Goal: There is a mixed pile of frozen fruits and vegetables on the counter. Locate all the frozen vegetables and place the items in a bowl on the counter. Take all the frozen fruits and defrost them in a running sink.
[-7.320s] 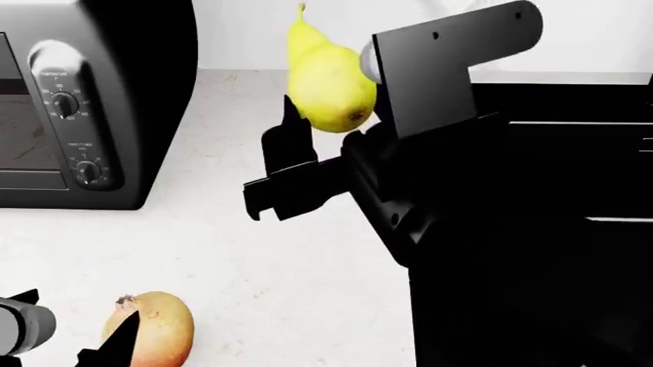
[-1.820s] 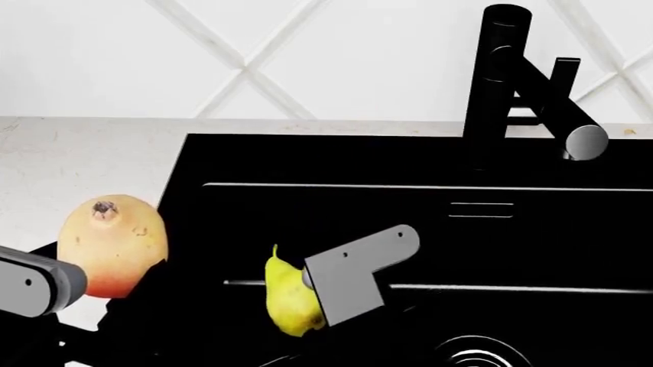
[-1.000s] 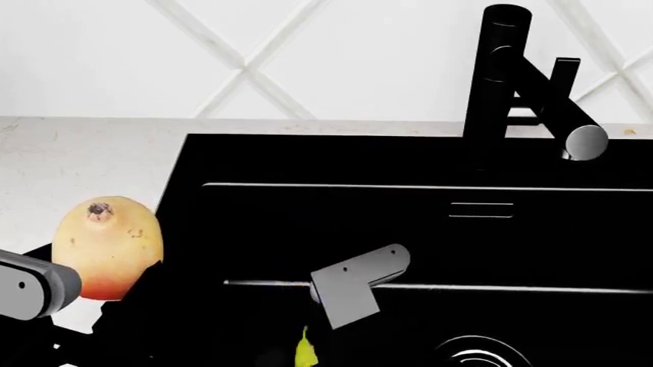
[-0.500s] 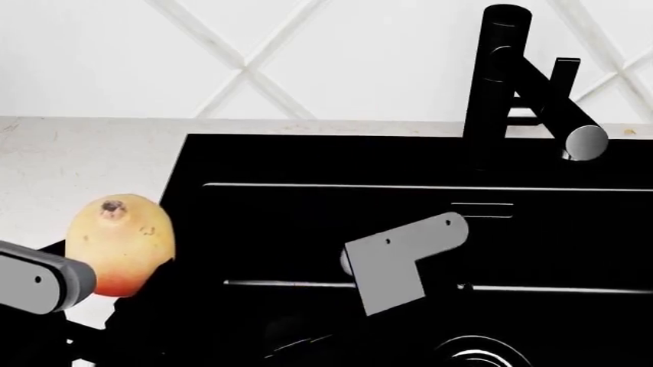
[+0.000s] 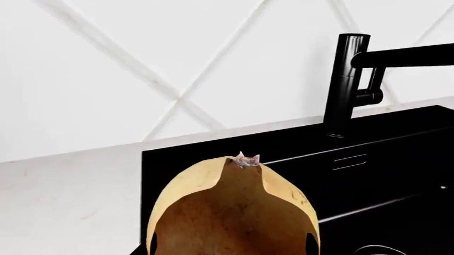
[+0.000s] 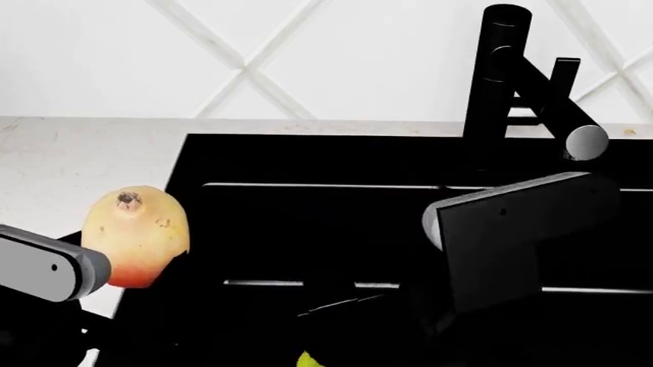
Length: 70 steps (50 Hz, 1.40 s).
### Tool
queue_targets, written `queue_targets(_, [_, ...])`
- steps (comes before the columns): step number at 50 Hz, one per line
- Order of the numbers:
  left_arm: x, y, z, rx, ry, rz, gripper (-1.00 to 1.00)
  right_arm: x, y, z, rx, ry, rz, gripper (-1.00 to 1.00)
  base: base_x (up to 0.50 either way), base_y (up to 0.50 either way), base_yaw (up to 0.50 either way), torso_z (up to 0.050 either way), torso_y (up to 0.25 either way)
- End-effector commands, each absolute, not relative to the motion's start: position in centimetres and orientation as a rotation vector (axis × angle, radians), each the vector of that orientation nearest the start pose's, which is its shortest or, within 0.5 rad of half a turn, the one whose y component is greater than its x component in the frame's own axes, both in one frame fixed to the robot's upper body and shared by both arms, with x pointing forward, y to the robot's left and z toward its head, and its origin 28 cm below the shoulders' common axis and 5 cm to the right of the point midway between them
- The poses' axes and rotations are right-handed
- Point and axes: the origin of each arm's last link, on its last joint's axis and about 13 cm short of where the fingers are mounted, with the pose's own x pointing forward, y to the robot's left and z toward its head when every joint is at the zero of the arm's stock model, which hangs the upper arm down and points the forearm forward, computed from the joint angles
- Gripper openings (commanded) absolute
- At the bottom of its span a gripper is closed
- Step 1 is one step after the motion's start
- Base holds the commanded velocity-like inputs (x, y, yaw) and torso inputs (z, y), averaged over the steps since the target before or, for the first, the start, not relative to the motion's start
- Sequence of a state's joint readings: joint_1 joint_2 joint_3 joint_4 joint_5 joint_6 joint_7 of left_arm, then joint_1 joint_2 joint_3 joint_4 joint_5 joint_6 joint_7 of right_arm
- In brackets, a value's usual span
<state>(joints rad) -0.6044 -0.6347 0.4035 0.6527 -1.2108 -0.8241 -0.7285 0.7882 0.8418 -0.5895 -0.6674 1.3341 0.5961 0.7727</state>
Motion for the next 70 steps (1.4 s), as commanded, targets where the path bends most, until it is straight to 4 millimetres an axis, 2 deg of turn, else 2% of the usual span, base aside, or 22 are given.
queue_targets(1, [23.1, 19.2, 20.1, 0.013, 0.101, -0.339, -1.0, 18.2, -12.0, 23.8, -0.052, -0.029, 0.268, 1.0, 0.0, 0.0, 0.0, 0.0, 0.0])
queue_targets(13, [26.2, 17.6, 20.5, 0.029, 0.122, -0.389, -1.0, 15.8, -12.9, 22.6, -0.003, 0.004, 0.237, 1.0, 0.0, 0.0, 0.0, 0.0, 0.001])
queue_targets(17, [27.8, 16.7, 20.4, 0.028, 0.139, -0.432, -1.0, 15.1, -13.5, 23.5, 0.004, -0.016, 0.207, 1.0, 0.0, 0.0, 0.0, 0.003, 0.0])
queue_targets(20, [29.1, 15.8, 20.0, 0.036, 0.159, -0.462, -1.0, 14.6, -13.9, 24.4, 0.001, -0.032, 0.181, 1.0, 0.0, 0.0, 0.0, 0.0, 0.0])
queue_targets(30, [31.3, 13.9, 17.7, 0.045, 0.243, -0.531, -1.0, 13.3, -15.1, 26.0, 0.025, -0.066, 0.093, 1.0, 0.0, 0.0, 0.0, 0.0, 0.001])
queue_targets(41, [33.0, 12.3, 16.6, 0.074, 0.309, -0.594, -1.0, 13.0, -15.7, 26.2, 0.022, -0.066, 0.069, 1.0, 0.0, 0.0, 0.0, 0.0, 0.0])
queue_targets(52, [36.3, 11.8, 14.6, 0.077, 0.395, -0.583, -1.0, 12.6, -15.5, 26.2, 0.014, -0.061, 0.084, 1.0, 0.0, 0.0, 0.0, 0.0, 0.001])
queue_targets(59, [37.4, 10.9, 13.2, 0.032, 0.47, -0.627, -1.0, 12.5, -15.4, 26.4, 0.007, -0.065, 0.084, 1.0, 0.0, 0.0, 0.0, 0.0, 0.0])
queue_targets(70, [37.4, 11.1, 10.5, 0.048, 0.546, -0.623, -1.0, 12.4, -15.4, 26.1, 0.007, -0.059, 0.081, 1.0, 0.0, 0.0, 0.0, 0.0, 0.001])
